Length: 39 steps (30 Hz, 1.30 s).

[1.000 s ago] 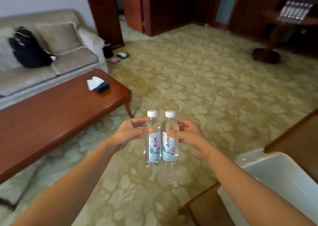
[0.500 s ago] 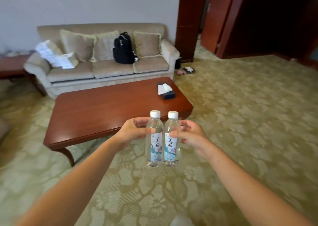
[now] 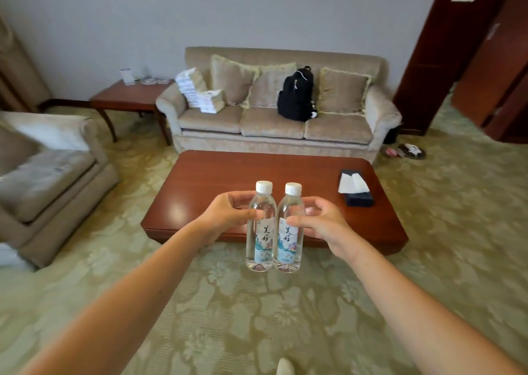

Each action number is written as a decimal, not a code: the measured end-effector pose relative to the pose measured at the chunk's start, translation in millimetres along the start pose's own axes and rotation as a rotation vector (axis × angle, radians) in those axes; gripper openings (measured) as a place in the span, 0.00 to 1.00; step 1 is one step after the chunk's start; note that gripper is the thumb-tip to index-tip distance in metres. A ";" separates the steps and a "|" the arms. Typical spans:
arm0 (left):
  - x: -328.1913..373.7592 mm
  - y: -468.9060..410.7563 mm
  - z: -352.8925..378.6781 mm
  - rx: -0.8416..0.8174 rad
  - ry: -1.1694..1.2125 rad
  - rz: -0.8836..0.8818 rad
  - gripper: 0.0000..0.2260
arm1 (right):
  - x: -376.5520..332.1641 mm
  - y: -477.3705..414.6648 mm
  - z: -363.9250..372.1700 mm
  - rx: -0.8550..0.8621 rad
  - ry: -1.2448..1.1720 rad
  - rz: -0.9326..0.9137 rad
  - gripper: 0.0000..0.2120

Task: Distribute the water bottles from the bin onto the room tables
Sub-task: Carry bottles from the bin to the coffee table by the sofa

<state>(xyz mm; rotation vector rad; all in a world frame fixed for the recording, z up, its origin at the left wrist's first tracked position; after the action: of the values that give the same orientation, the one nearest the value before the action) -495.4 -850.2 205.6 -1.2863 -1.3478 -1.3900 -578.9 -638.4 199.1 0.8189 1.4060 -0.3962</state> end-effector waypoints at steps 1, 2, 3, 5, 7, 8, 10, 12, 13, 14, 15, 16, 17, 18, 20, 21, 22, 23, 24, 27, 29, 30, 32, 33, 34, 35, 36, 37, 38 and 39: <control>3.6 -11.3 -7.8 0.009 -0.006 0.003 0.26 | -5.7 -16.5 -7.0 -0.021 0.008 0.000 0.25; 7.1 -22.4 -14.7 0.016 -0.015 0.007 0.25 | -11.0 -32.5 -13.8 -0.039 0.009 -0.001 0.25; 10.5 -33.5 -21.2 0.025 -0.024 0.011 0.25 | -15.8 -47.7 -20.7 -0.057 0.016 -0.004 0.25; 16.3 -54.3 -32.1 0.052 -0.040 0.018 0.24 | -24.3 -75.1 -33.7 -0.091 0.032 -0.011 0.25; 19.6 -74.8 -40.6 0.072 -0.048 0.021 0.23 | -30.3 -99.1 -46.0 -0.119 0.044 -0.012 0.26; 20.5 -84.4 -44.0 0.081 -0.047 0.018 0.23 | -32.0 -109.4 -51.8 -0.126 0.042 -0.011 0.26; 21.6 -105.1 -50.7 0.086 -0.044 0.012 0.23 | -33.5 -129.2 -64.9 -0.132 0.029 -0.006 0.26; 21.7 -127.8 -58.0 0.080 -0.042 0.000 0.24 | -33.9 -148.1 -78.6 -0.134 0.015 0.002 0.25; 21.1 -140.5 -62.2 0.075 -0.042 -0.009 0.24 | -33.8 -157.9 -86.1 -0.136 0.009 0.008 0.25; 20.6 -153.6 -66.2 0.068 -0.047 -0.017 0.24 | -33.4 -168.0 -93.9 -0.137 0.003 0.013 0.24; 20.3 -167.7 -70.3 0.061 -0.052 -0.024 0.24 | -33.0 -178.8 -102.2 -0.137 -0.002 0.019 0.24; 20.0 -182.3 -74.6 0.054 -0.057 -0.031 0.24 | -32.8 -189.8 -110.5 -0.134 -0.007 0.023 0.25; 20.1 -197.4 -78.8 0.045 -0.062 -0.038 0.24 | -32.9 -201.0 -119.0 -0.130 -0.009 0.027 0.25; 20.0 -213.6 -83.2 0.031 -0.065 -0.042 0.24 | -33.3 -212.1 -127.7 -0.126 -0.013 0.028 0.25; 19.6 -247.6 -93.0 -0.003 -0.063 -0.049 0.24 | -34.6 -234.2 -145.1 -0.107 -0.021 0.030 0.25; 19.4 -265.3 -98.1 -0.017 -0.062 -0.055 0.25 | -35.0 -244.8 -154.4 -0.091 -0.029 0.034 0.25; 19.8 -283.4 -103.2 -0.034 -0.061 -0.055 0.27 | -35.2 -255.9 -164.2 -0.073 -0.037 0.037 0.25; 20.0 -301.1 -107.7 -0.055 -0.061 -0.056 0.29 | -34.9 -265.9 -174.1 -0.058 -0.045 0.042 0.25; 20.5 -318.4 -110.2 -0.078 -0.063 -0.055 0.31 | -34.5 -275.1 -184.4 -0.043 -0.056 0.046 0.25; 21.8 -368.9 -113.1 -0.132 -0.072 -0.049 0.28 | -33.7 -299.3 -217.3 -0.007 -0.082 0.053 0.26; 22.9 -398.8 -111.5 -0.156 -0.066 -0.050 0.26 | -31.4 -313.8 -239.6 0.005 -0.095 0.067 0.26; 23.4 -413.3 -109.8 -0.163 -0.058 -0.049 0.27 | -29.5 -321.9 -251.4 0.009 -0.097 0.073 0.26; 23.7 -443.2 -106.5 -0.170 -0.041 -0.049 0.29 | -25.9 -340.2 -276.1 0.017 -0.092 0.087 0.26; 22.8 -459.1 -105.6 -0.167 -0.035 -0.053 0.30 | -23.7 -350.7 -289.0 0.018 -0.090 0.092 0.26; 21.1 -474.5 -104.4 -0.163 -0.028 -0.058 0.30 | -20.7 -361.8 -301.6 0.015 -0.091 0.095 0.25; 17.8 -489.3 -103.0 -0.158 -0.021 -0.062 0.29 | -16.7 -372.4 -313.3 0.011 -0.091 0.101 0.25; 12.8 -504.3 -102.2 -0.147 -0.010 -0.064 0.30 | -11.4 -384.3 -325.0 0.009 -0.089 0.104 0.26; 6.8 -519.6 -102.1 -0.132 0.000 -0.061 0.30 | -5.5 -397.3 -336.4 0.009 -0.086 0.103 0.26; -1.4 -534.9 -102.3 -0.120 0.009 -0.058 0.30 | 2.2 -410.2 -346.7 0.006 -0.079 0.100 0.26; -10.9 -549.0 -102.1 -0.112 0.013 -0.055 0.28 | 10.8 -421.8 -355.7 0.007 -0.070 0.100 0.26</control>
<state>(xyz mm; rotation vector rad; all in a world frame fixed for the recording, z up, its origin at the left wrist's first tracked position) -1043.3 -887.3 104.2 -1.3188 -1.3213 -1.5279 -1119.1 -669.5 91.0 0.8691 1.2936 -0.3494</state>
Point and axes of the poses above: each hand's wrist, its own y-axis away from the middle knuckle, its own z-axis out of the palm, x = y × z, the point moved 3 cm from there along -y, towards the middle knuckle, and after that the axes turned 15 degrees about -x, right-handed, at the moved point
